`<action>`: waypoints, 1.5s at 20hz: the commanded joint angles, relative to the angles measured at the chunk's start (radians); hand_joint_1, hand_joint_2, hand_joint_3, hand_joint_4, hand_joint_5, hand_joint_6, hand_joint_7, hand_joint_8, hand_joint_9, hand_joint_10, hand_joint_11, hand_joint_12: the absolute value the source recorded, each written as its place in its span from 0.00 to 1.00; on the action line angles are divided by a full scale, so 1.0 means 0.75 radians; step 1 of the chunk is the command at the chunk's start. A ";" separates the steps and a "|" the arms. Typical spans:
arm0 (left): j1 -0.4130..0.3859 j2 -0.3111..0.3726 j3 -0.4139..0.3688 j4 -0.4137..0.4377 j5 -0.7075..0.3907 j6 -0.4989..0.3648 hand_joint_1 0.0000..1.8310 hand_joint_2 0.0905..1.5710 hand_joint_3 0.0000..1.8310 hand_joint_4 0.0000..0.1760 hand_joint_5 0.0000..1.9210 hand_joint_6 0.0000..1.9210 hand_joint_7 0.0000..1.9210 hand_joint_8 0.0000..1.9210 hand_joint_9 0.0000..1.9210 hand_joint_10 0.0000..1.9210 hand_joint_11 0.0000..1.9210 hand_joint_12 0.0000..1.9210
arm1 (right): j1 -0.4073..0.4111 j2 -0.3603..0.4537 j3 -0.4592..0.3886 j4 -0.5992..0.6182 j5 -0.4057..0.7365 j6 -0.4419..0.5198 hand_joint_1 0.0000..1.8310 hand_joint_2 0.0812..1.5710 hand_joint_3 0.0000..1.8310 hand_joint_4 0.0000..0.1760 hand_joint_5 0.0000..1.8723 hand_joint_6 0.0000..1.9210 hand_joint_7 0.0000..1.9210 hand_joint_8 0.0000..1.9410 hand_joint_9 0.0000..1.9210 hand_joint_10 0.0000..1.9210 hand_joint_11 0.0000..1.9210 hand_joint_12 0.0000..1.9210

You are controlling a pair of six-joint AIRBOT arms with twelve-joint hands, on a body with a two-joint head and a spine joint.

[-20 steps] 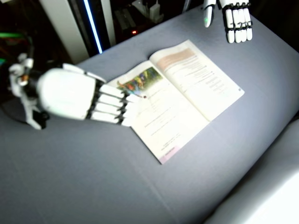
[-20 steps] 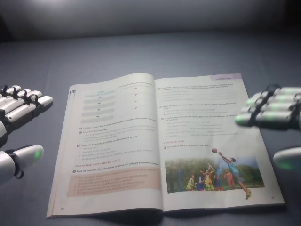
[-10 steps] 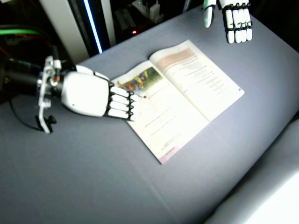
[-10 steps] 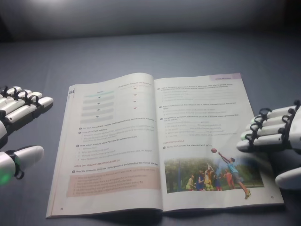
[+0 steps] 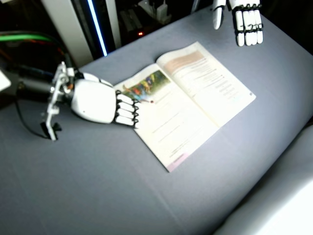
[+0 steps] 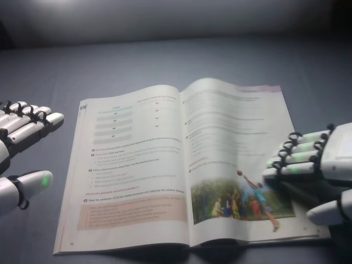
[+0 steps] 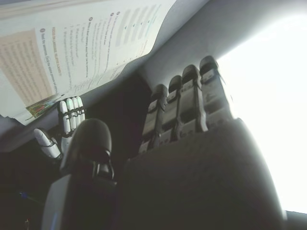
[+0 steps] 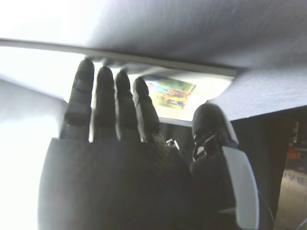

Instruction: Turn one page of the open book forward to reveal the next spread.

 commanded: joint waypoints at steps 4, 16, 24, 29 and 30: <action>-0.014 0.000 0.010 -0.009 -0.167 -0.005 0.00 0.93 0.00 0.00 0.03 0.01 0.02 0.01 0.00 0.00 0.00 0.00 | 0.049 -0.069 0.024 0.041 0.114 0.008 0.00 0.84 0.00 0.00 0.06 0.00 0.06 0.00 0.07 0.00 0.04 0.05; -0.020 0.005 0.026 -0.037 -0.201 -0.011 0.00 0.85 0.00 0.00 0.08 0.01 0.05 0.01 0.01 0.00 0.00 0.00 | 0.265 -0.352 0.146 0.196 0.271 -0.086 0.00 0.86 0.00 0.00 0.07 0.01 0.07 0.01 0.06 0.01 0.05 0.03; -0.007 0.064 0.072 -0.136 -0.332 -0.092 0.00 0.94 0.01 0.00 0.08 0.00 0.06 0.00 0.01 0.00 0.00 0.00 | 0.315 -0.532 0.210 0.200 0.357 -0.096 0.00 0.85 0.00 0.00 0.13 0.00 0.13 0.01 0.12 0.01 0.08 0.04; 0.007 0.076 0.078 -0.175 -0.369 -0.092 0.00 0.96 0.01 0.00 0.06 0.00 0.03 0.00 0.00 0.00 0.00 0.00 | 0.413 -0.640 0.216 0.202 0.475 -0.099 0.00 0.84 0.00 0.00 0.16 0.00 0.17 0.00 0.15 0.00 0.11 0.05; 0.007 0.075 0.081 -0.175 -0.367 -0.092 0.00 0.96 0.01 0.00 0.07 0.01 0.04 0.01 0.00 0.00 0.00 0.00 | 0.429 -0.656 0.216 0.202 0.498 -0.099 0.00 0.82 0.00 0.00 0.15 0.00 0.16 0.00 0.15 0.00 0.11 0.05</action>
